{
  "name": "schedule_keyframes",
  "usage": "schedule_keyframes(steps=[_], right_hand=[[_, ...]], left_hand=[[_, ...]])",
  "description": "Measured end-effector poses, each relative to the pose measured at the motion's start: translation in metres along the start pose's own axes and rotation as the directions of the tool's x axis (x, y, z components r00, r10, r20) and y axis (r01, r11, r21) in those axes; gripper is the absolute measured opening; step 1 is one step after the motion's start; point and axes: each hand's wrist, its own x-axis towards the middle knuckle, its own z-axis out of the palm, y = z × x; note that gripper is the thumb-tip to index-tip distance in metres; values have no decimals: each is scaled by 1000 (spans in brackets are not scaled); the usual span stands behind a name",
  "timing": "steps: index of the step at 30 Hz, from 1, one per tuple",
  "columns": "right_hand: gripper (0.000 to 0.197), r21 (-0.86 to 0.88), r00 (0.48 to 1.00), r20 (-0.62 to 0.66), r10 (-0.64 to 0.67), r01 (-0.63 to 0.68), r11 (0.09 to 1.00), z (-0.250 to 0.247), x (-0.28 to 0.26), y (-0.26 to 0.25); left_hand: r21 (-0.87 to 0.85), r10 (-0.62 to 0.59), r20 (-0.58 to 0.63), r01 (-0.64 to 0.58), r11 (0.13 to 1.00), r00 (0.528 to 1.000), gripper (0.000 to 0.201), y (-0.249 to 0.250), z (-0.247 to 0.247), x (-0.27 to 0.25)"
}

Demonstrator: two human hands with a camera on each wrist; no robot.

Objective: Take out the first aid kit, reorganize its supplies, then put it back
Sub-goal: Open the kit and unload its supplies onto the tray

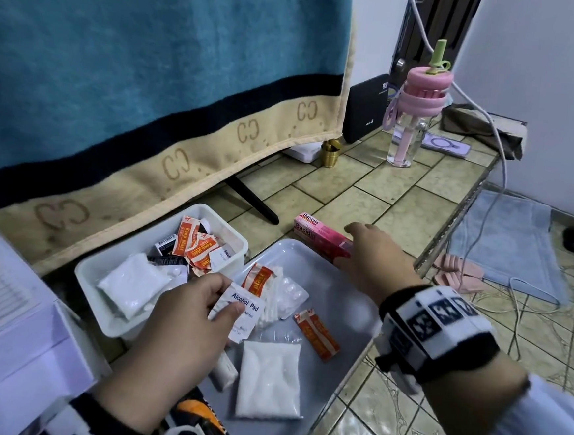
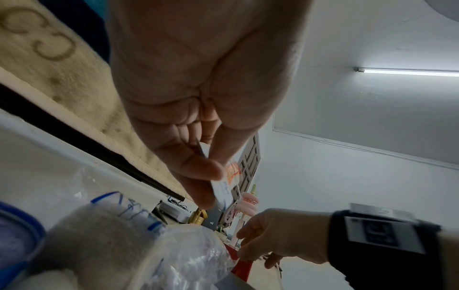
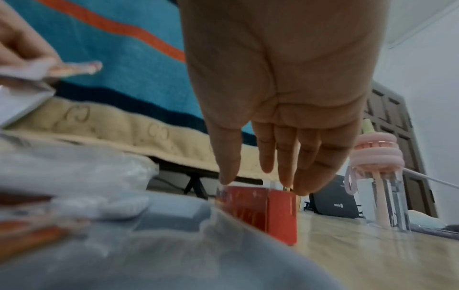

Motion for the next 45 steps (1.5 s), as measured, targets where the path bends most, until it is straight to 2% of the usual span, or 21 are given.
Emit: schedule_keyframes(steps=[4, 9, 10, 12, 15, 19, 21, 23, 25, 27, 29, 32, 33, 37, 39, 41, 45], right_hand=[[24, -123, 999, 44, 10, -4, 992, 3, 9, -6], [22, 2, 986, -137, -98, 99, 995, -10, -7, -13], [23, 35, 986, -129, -103, 108, 994, -13, -12, -14], [24, 50, 995, -34, -94, 95, 994, -17, -20, -18], [23, -58, 991, 113, -67, 74, 996, -14, -22, -21], [28, -39, 988, 150, -33, 39, 998, 4, -25, -18], [34, 3, 993, 113, -20, 19, 1000, 4, -29, -15], [35, 143, 1000, -3, -15, 15, 990, -7, -37, -14], [27, 395, 999, -54, 5, 17, 919, -19, -52, -18], [22, 617, 996, 82, -39, -20, 787, -24, -68, -25], [19, 708, 967, 235, -97, -102, 698, -20, -80, -33], [12, 808, 964, 256, -72, -173, 563, -10, -84, -33], [11, 818, 970, 240, -45, -176, 548, -9, -83, -30], [12, 768, 984, 176, -12, -129, 627, -10, -82, -18], [4, 808, 978, 197, -75, -119, 577, -9, -85, -20], [7, 829, 973, 192, -125, -93, 551, -5, -87, -25], [17, 828, 979, 186, -79, -113, 549, 1, -85, -25]], left_hand=[[14, 8, -5, -8, 1000, 1000, 7, 0, -1, -2], [22, 12, -22, -12, 1000, 1000, 11, -2, -5, -2], [24, 14, -27, -13, 1000, 1000, 12, -2, -6, -2], [13, 14, -31, -14, 1000, 999, 13, -1, -6, -1], [-2, 18, -23, -18, 1000, 1000, 10, 1, -4, 1], [-41, 4, -18, -5, 999, 1000, 10, 3, -4, 2], [-52, 1, -10, -2, 999, 1000, 12, 5, -5, 2], [-85, -1, 3, 2, 996, 1000, 11, 5, -5, 2], [-141, -17, 22, 20, 990, 1000, 9, 7, -1, 2], [-190, -31, 53, 41, 981, 998, 15, 11, 4, 2], [-206, -20, 88, 38, 978, 996, 15, 14, 8, 2], [-177, 14, 111, 6, 984, 994, 13, 16, 11, 3], [-168, 16, 108, 2, 986, 994, 14, 15, 11, 3], [-148, 19, 102, -4, 989, 995, 10, 12, 7, 4], [-118, 22, 142, -5, 993, 990, 9, 14, 9, 2], [-115, 31, 179, -11, 993, 983, 10, 19, 14, -1], [-79, 46, 169, -33, 996, 984, 8, 21, 18, -4]])
